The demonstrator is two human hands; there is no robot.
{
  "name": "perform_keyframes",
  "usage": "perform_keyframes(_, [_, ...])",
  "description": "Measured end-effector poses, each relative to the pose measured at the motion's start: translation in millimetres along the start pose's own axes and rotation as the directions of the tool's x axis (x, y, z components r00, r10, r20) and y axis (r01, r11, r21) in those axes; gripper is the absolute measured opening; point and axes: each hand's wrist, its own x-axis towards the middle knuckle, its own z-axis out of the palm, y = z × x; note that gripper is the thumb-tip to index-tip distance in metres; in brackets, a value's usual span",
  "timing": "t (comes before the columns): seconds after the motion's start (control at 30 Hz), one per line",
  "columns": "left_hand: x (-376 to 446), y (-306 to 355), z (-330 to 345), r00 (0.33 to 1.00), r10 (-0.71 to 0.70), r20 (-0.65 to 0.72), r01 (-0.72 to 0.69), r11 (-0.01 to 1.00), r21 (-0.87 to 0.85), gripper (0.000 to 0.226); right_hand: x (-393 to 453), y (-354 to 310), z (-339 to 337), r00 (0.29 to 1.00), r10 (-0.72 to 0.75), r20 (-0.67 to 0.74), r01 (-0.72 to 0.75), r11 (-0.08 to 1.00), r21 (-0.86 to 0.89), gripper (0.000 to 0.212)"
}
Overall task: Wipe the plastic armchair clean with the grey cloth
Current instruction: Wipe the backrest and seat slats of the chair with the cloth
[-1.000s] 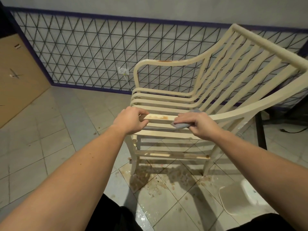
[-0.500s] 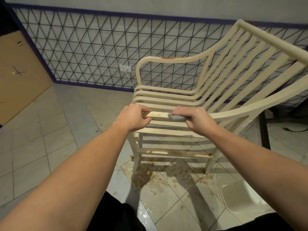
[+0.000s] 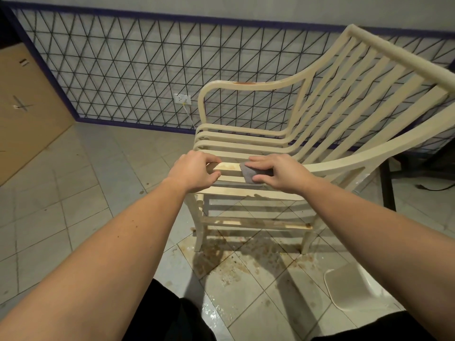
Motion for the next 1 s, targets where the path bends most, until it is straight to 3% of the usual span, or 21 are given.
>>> perform_keyframes(0.1, [1, 0, 0, 1.0, 0.005, -0.004, -0.005, 1.0, 0.011, 0.029, 9, -11, 19, 0.996, -0.028, -0.09, 0.013, 0.987, -0.161, 0.047])
perform_keyframes(0.23, [1, -1, 1, 1.0, 0.011, -0.006, -0.011, 1.0, 0.024, 0.028, 6, -10, 39, 0.956, -0.146, -0.255, 0.106, 0.981, -0.161, 0.046])
perform_keyframes(0.4, [2, 0, -1, 1.0, 0.003, 0.008, -0.004, 1.0, 0.012, 0.029, -36, 33, 4, 0.984, -0.032, -0.176, -0.02, 0.957, -0.288, 0.039])
perform_keyframes(0.53, [1, -1, 1, 1.0, -0.009, 0.013, 0.008, 1.0, 0.021, 0.033, -68, 70, -33, 0.989, 0.111, -0.101, -0.148, 0.834, -0.532, 0.05])
perform_keyframes(0.63, [1, -1, 2, 1.0, -0.02, 0.019, 0.02, 1.0, 0.015, 0.033, -83, 83, -51, 0.981, 0.15, -0.12, -0.192, 0.753, -0.63, 0.048])
perform_keyframes(0.8, [0, 0, 2, 1.0, -0.022, 0.007, 0.022, 0.999, 0.031, 0.036, -78, 67, -26, 0.979, 0.146, -0.145, -0.201, 0.835, -0.512, 0.033])
perform_keyframes(1.0, [-1, 2, 1, 1.0, -0.024, 0.002, 0.024, 1.0, 0.02, 0.036, -24, 9, 16, 0.982, 0.126, -0.143, -0.163, 0.946, -0.282, 0.034])
